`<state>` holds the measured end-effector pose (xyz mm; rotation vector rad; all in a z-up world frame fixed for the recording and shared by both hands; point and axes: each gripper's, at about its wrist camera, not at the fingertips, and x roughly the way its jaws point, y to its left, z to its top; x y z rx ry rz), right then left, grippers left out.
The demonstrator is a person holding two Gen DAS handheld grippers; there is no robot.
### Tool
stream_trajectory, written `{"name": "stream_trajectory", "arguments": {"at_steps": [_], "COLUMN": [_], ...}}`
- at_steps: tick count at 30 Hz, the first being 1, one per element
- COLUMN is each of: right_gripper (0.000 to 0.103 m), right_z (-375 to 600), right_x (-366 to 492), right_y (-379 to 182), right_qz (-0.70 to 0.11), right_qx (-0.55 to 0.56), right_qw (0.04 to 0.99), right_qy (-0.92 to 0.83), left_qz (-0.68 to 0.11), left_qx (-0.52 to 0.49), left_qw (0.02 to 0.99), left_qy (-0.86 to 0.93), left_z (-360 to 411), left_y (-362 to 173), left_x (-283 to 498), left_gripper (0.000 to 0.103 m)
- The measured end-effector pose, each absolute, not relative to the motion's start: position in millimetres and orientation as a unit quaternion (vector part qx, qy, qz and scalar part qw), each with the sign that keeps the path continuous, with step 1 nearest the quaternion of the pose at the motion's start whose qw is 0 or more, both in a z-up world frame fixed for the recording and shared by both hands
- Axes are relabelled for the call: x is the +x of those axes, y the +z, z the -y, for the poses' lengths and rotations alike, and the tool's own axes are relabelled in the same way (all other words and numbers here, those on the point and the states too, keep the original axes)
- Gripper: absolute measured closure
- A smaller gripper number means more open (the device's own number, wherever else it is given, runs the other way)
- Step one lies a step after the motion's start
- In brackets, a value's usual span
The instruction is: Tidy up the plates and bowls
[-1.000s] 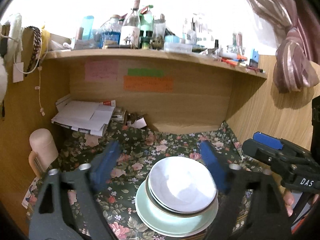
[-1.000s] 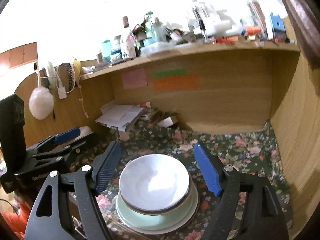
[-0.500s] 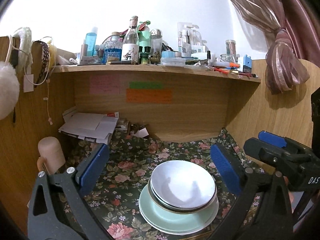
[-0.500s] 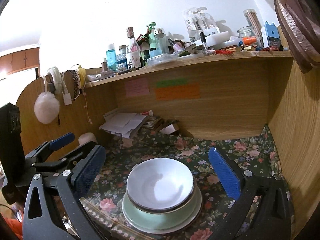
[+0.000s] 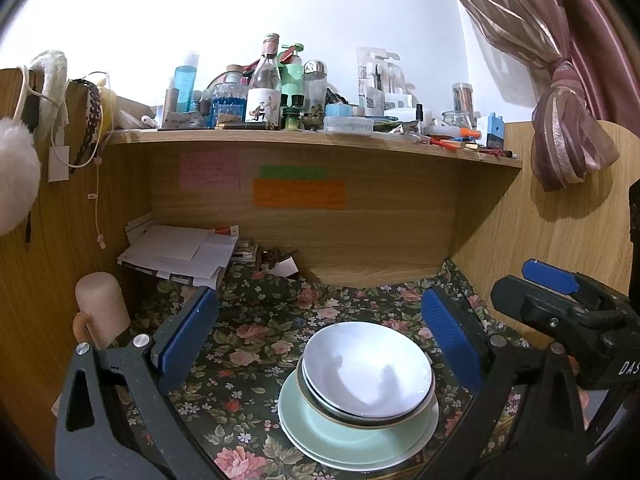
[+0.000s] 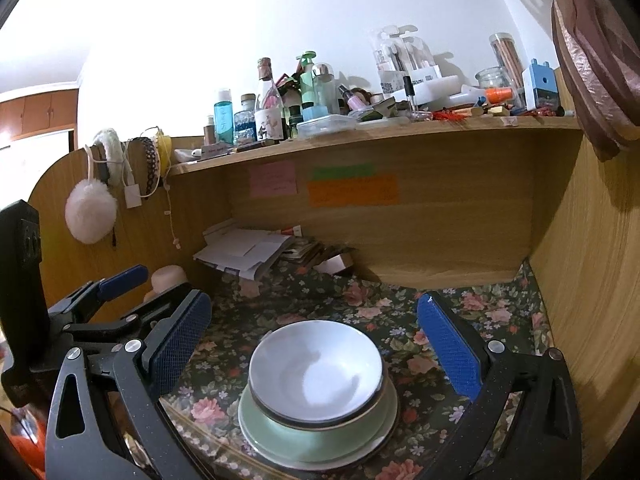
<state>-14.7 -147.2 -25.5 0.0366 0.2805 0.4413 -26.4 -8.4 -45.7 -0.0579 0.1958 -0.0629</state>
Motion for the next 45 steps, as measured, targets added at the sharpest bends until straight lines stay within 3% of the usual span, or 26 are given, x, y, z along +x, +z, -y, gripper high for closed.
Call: {"name": "stream_trajectory", "arguments": {"at_steps": [45], "right_gripper": [0.000], "right_z": [151], "right_x": [-13], "right_y": [-25], "right_qz": [-0.136], "right_qx": [0.036], "right_qw": [0.969], "right_qy": [0.203], "left_qz": [-0.097], "left_qx": [-0.030], "left_qw": [0.994], "left_qy": [-0.038], "left_z": [19], "left_y": [-44], "left_x": [-17], "left_gripper": [0.000]}}
